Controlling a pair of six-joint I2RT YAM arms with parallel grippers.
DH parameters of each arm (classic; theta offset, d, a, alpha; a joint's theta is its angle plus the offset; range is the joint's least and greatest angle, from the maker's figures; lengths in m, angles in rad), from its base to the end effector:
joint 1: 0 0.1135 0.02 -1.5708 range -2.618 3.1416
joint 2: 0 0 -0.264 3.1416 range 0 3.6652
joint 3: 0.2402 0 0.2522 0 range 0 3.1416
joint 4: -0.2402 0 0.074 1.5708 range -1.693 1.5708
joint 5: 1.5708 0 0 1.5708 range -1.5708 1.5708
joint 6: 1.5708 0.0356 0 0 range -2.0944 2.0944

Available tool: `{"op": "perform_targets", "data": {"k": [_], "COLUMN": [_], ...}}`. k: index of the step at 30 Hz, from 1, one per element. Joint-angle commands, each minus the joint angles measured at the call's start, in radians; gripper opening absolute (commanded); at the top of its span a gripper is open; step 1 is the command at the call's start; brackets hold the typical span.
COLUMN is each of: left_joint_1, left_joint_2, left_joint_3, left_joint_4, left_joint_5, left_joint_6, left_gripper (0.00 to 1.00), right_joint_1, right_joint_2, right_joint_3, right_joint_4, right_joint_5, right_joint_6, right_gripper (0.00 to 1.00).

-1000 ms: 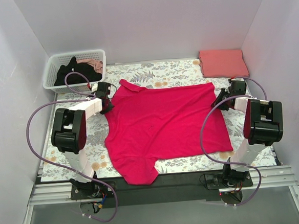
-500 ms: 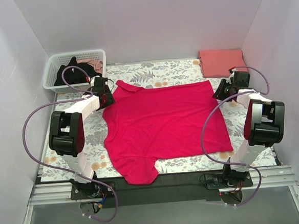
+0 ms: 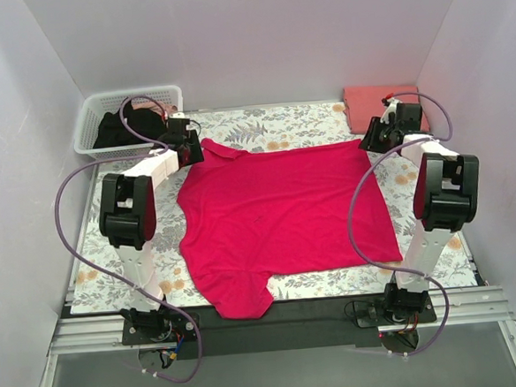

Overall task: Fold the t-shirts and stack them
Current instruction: Flatten the tshirt out

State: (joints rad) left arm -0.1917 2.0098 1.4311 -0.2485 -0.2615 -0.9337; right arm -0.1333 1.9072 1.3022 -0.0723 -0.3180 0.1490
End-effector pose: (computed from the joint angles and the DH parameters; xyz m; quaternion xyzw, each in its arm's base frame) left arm 0.4371 -0.0755 0.1889 -0.3790 0.8437 -0.0894 0.3695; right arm 0.4245 -0.0457 0.2052 0.0576 0.8912 0.1461 0.4255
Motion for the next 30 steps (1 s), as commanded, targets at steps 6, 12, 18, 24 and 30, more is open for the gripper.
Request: {"op": "perform_targets", "data": {"k": [6,12,18,24,30], "left_joint_1": [0.006,0.006,0.018,0.006,-0.09], "left_joint_2": [0.056,0.096,0.142,0.01,-0.222], "left_joint_3": [0.037,0.043,0.126,0.114,-0.006], "left_joint_4": [0.017,0.018,0.031,0.029,-0.072], "left_joint_5": [0.057,-0.011,-0.117,-0.05,-0.085], "left_joint_6": [0.068,0.055,0.029,-0.042,-0.08], "left_gripper": [0.58,0.4,0.24,0.45,0.62], "right_joint_1": [0.023,0.07,0.126,0.211,0.392], "right_joint_2": [0.116,0.133,0.034,-0.092,-0.212], "right_joint_3": [0.137,0.125,0.022,-0.067,-0.125], "right_joint_4": [0.009,0.008,0.008,-0.055,-0.19], "right_joint_5": [-0.016,-0.029,0.017,0.04,0.164], "right_joint_6": [-0.065,-0.075,-0.066,-0.042,0.004], "right_gripper": [0.38,0.38,0.38,0.38,0.42]}}
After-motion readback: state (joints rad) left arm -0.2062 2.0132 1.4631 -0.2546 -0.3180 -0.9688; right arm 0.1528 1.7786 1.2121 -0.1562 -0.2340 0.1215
